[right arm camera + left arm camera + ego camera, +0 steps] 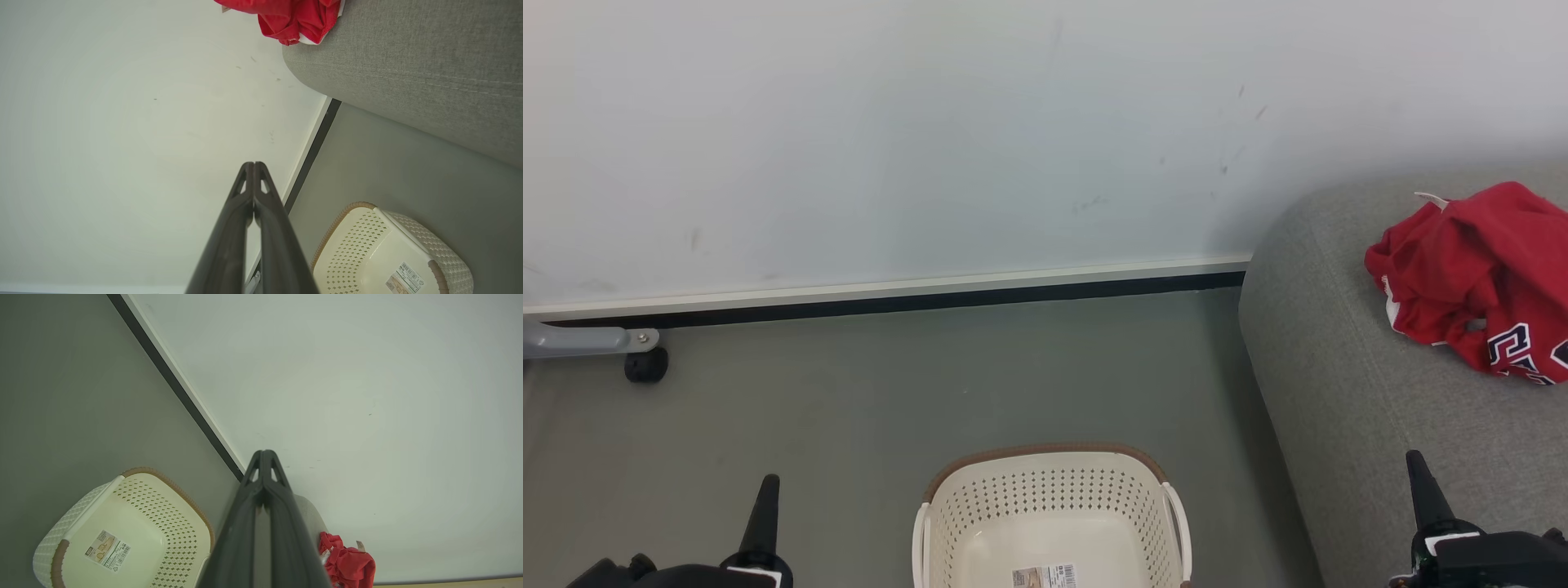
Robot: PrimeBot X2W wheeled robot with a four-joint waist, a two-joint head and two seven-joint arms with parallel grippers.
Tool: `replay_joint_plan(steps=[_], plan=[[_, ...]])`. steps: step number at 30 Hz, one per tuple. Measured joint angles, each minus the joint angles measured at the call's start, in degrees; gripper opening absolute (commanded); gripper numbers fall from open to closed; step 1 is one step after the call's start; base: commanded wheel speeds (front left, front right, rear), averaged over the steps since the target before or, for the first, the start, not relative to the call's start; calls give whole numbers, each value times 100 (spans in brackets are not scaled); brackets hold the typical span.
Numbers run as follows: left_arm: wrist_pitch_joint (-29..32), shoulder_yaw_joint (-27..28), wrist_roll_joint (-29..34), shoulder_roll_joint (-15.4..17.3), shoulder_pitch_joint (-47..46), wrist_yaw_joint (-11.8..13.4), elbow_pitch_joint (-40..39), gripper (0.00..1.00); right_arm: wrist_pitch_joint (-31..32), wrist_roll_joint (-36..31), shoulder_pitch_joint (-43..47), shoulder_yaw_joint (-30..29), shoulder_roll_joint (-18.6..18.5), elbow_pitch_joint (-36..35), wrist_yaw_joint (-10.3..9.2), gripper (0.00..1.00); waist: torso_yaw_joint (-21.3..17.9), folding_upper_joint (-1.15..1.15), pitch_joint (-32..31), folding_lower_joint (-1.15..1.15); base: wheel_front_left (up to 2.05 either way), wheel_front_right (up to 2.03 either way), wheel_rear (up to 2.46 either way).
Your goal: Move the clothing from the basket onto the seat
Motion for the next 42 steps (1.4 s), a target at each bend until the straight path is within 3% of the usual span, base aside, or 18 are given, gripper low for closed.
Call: replay_joint_plan(steps=[22, 42], plan=[[464, 345, -1628, -159, -331, -326, 208, 0, 394, 1661, -214, -583, 222, 279, 333, 0, 58, 0, 42, 0, 0, 0, 0], [471, 352, -1719, -172, -346, -348, 222, 0, 419, 1678, -281, -598, 227, 287, 349, 0, 58, 0, 42, 0, 0, 0, 0]])
